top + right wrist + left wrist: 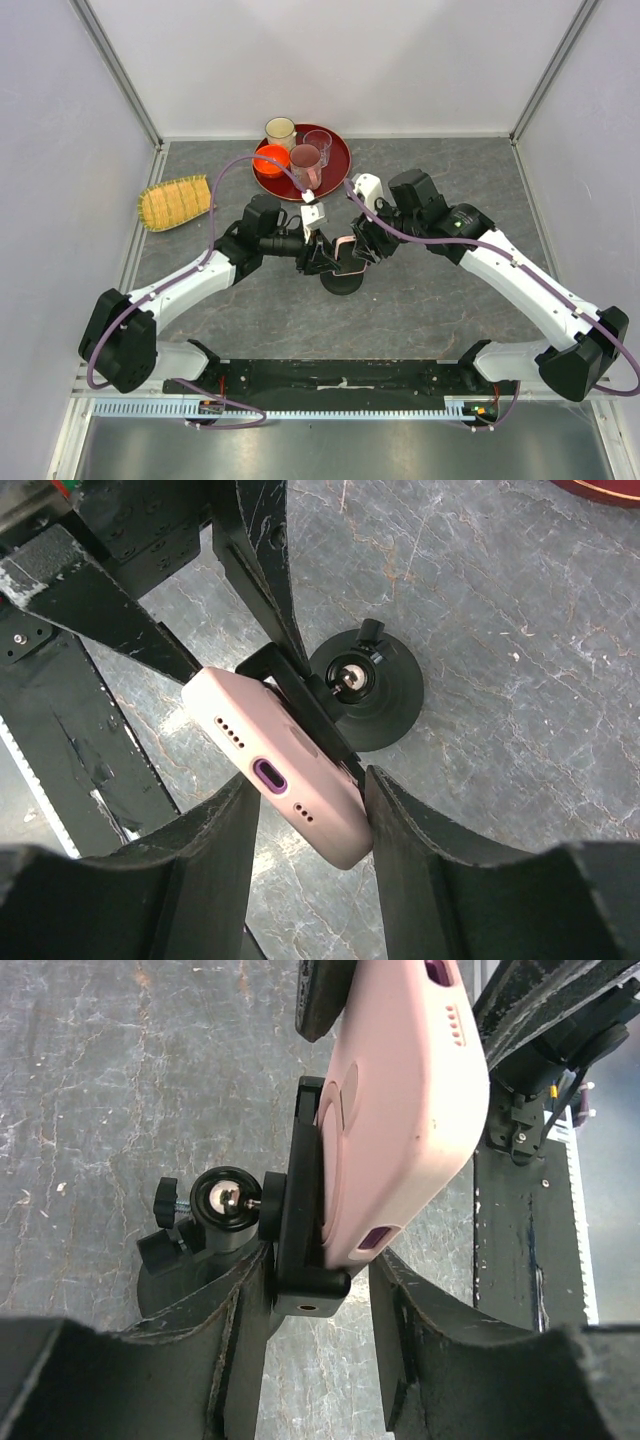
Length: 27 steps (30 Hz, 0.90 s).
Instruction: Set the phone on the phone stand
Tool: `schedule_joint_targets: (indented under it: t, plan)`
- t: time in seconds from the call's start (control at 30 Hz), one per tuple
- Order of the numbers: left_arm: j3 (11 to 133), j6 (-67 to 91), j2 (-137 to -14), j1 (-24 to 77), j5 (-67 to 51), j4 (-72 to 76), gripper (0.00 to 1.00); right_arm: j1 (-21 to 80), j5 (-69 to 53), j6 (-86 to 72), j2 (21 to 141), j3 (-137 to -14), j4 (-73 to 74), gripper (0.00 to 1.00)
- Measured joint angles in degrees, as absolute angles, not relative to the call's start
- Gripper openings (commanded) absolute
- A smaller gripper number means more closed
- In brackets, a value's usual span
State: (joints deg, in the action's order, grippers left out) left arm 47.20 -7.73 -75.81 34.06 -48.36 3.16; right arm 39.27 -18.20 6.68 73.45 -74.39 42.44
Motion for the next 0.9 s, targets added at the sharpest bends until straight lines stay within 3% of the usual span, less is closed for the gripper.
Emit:
schedule_joint_targets:
  t: [0.17, 0.33, 0.53, 0.67, 0.73, 0.9]
  plan:
    - [47.2, -7.6, -75.7, 34.5, -46.5, 3.4, 0.38, 39.1, -18.2, 6.7, 73.5, -74.4, 42.2, 0.50]
    - [47.2, -7.7, -75.7, 34.7, -46.4, 3.7, 0.03, 38.7, -17.6, 6.7, 73.5, -74.3, 41.4, 0.45]
    - [48.0, -8.7, -75.7, 35.1, -44.2, 1.7, 0.02, 38.6, -16.5, 6.3, 73.3, -73.7, 40.2, 0.35]
    - [48.4, -9.4, -75.4, 35.2, -43.1, 0.6, 0.02, 38.5, -16.8, 5.7, 72.0, -71.8, 38.2, 0.08]
    - [48.4, -9.8, -75.2, 35.4, -42.9, 0.2, 0.02, 38.5, -17.1, 5.6, 71.5, -71.0, 37.3, 0.00]
    - [48.4, -11.0, -75.0, 35.4, -43.4, -0.6, 0.03, 38.2, -19.4, 6.1, 68.8, -66.9, 33.0, 0.00]
